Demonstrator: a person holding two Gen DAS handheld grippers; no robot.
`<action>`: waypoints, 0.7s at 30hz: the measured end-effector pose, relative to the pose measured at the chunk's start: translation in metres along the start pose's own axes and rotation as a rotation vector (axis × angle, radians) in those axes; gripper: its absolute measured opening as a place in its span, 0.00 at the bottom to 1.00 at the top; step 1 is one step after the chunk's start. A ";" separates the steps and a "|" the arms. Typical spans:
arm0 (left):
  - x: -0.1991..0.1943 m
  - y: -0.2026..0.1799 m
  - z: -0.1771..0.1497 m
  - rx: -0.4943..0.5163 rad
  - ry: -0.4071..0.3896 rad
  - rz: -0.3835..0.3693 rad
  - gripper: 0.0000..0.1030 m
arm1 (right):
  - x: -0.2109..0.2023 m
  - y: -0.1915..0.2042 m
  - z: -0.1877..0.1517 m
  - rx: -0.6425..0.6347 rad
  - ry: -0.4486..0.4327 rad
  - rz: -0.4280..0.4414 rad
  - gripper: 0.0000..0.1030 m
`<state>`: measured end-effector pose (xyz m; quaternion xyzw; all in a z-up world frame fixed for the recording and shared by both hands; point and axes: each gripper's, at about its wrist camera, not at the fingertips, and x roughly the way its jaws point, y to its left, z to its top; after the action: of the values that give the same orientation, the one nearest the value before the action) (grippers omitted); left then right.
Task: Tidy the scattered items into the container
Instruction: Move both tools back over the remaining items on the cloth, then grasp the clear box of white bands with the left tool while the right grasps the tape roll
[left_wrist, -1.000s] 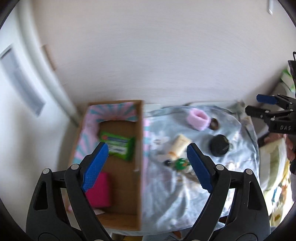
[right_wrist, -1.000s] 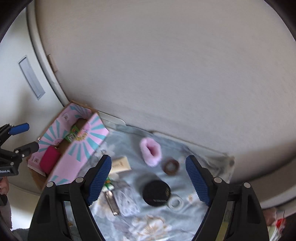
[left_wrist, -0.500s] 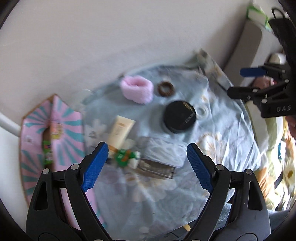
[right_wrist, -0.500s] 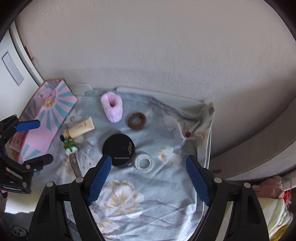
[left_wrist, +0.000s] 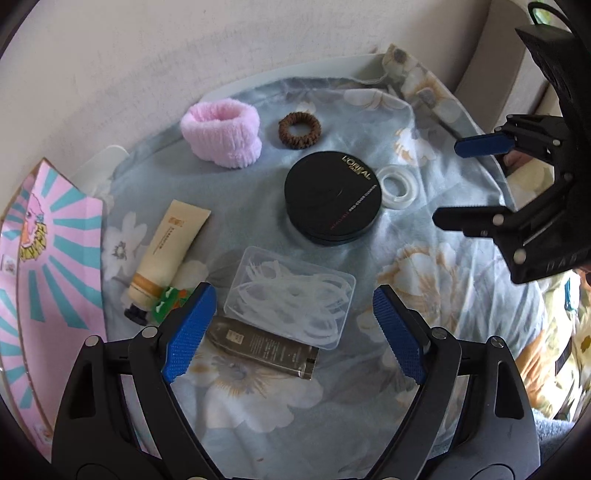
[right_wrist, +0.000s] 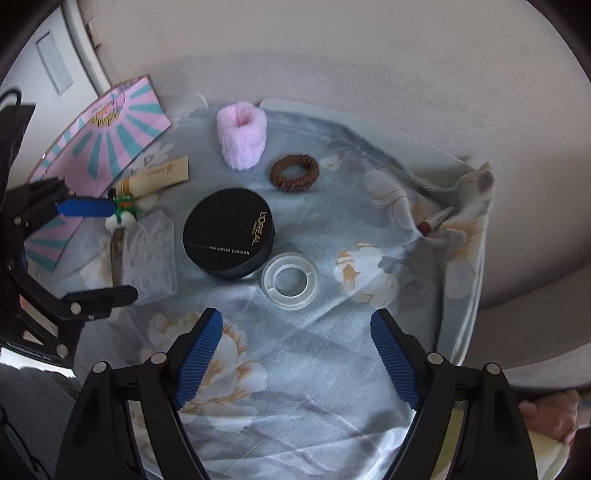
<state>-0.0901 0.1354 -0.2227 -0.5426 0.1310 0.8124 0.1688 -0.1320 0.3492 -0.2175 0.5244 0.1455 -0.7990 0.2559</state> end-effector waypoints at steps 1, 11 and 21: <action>0.003 0.000 0.000 -0.006 0.006 0.007 0.84 | 0.004 0.000 0.000 -0.014 0.000 0.008 0.77; 0.024 0.003 -0.006 -0.038 0.042 0.015 0.84 | 0.029 -0.001 0.004 -0.093 0.002 0.039 0.77; 0.034 0.002 -0.009 -0.050 0.042 0.024 0.84 | 0.039 0.000 0.006 -0.148 -0.019 0.024 0.55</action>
<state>-0.0956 0.1344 -0.2575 -0.5620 0.1207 0.8058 0.1426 -0.1492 0.3365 -0.2505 0.4982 0.1953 -0.7878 0.3049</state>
